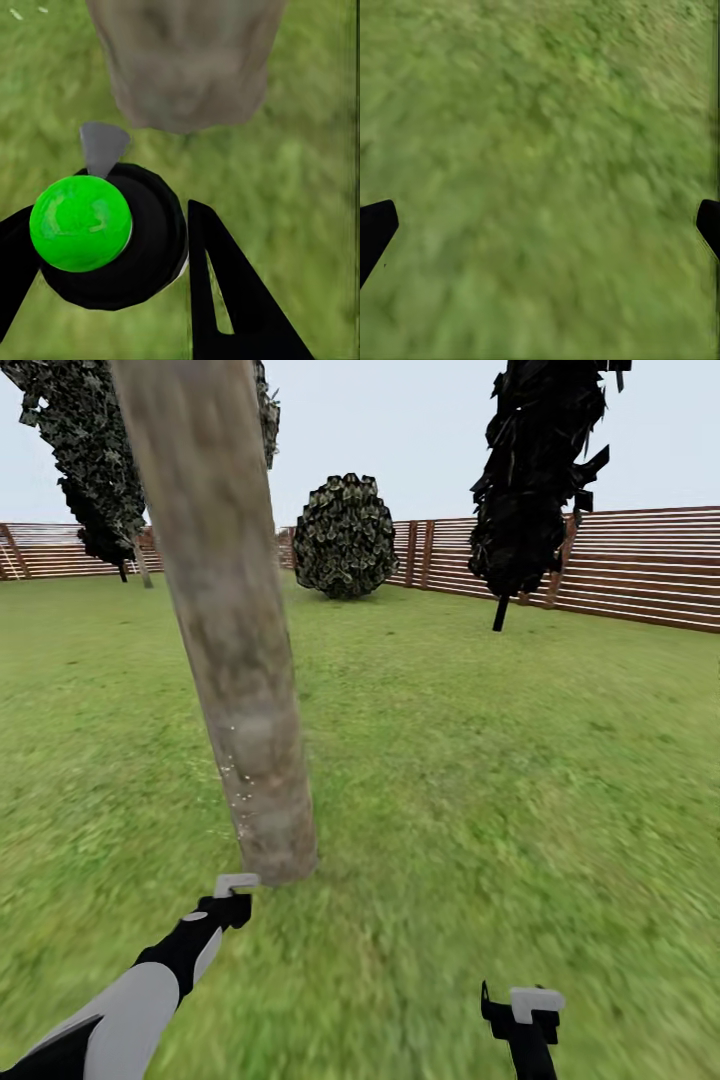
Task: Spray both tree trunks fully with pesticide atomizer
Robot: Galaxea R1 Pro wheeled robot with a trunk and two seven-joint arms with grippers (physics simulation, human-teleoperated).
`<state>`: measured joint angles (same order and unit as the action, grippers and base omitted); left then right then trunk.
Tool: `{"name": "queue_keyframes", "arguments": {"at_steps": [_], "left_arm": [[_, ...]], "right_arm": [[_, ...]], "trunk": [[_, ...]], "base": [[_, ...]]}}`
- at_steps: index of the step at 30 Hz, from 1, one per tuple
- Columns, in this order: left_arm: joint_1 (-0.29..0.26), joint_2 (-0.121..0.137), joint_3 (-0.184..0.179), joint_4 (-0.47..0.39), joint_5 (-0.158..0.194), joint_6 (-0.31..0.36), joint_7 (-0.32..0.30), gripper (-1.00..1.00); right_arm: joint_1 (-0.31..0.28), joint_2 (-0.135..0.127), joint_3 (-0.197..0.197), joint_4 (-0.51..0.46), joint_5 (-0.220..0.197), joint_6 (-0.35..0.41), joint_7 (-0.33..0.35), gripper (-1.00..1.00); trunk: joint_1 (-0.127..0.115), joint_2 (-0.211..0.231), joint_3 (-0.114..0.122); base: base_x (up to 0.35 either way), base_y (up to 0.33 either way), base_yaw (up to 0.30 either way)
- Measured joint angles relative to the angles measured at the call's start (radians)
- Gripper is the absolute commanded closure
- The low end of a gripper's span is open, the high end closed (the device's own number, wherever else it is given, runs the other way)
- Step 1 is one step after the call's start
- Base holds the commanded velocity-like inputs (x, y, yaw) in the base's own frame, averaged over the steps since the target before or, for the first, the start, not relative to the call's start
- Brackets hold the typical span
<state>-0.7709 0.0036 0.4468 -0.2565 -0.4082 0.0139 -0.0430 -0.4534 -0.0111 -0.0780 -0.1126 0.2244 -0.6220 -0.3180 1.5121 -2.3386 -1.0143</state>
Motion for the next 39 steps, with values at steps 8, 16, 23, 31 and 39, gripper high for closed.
{"name": "queue_keyframes", "arguments": {"at_steps": [8,16,23,31,39], "left_arm": [[0.000,0.000,0.001,0.000,0.001,0.000,0.000,1.00],[0.000,0.000,0.001,0.000,0.000,0.000,0.000,1.00],[0.000,0.001,0.001,0.000,0.001,0.000,0.000,1.00],[0.000,0.000,0.001,0.000,0.001,0.000,0.000,1.00],[0.000,0.000,0.001,0.000,0.001,-0.001,0.000,1.00]], "right_arm": [[0.000,0.000,0.000,0.000,0.000,0.000,0.000,-1.00],[0.000,0.000,0.000,0.000,0.000,0.000,0.000,-1.00],[0.000,0.000,0.000,0.000,0.000,0.000,0.000,-1.00],[0.000,0.000,0.000,0.001,0.000,0.000,0.000,-1.00],[0.000,0.000,0.000,0.001,0.000,0.000,0.000,-1.00]], "trunk": [[0.000,0.000,0.000],[0.000,0.000,0.000],[0.000,0.000,0.000],[0.000,0.000,0.000],[0.000,0.000,0.000]], "base": [[0.000,-0.273,0.003],[0.000,-0.273,0.171],[0.001,-0.273,0.271],[0.113,-0.268,0.043],[0.223,-0.210,0.005]]}}
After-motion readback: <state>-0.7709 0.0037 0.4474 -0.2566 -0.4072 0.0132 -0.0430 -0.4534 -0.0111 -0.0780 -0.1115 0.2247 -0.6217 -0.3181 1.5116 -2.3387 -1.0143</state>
